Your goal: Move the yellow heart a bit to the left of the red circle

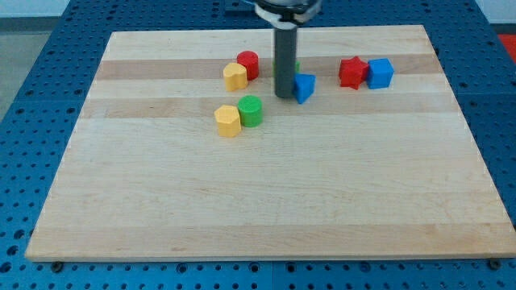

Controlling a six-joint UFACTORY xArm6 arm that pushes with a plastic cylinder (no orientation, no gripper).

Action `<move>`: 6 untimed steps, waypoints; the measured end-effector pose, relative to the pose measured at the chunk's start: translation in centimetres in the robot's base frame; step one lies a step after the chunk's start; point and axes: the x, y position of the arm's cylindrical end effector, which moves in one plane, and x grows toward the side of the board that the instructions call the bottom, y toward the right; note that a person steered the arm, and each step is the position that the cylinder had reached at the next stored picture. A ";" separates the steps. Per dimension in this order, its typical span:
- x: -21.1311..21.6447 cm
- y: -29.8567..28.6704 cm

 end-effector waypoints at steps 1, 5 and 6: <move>1.4 3.6; 2.7 -6.6; -3.7 -10.3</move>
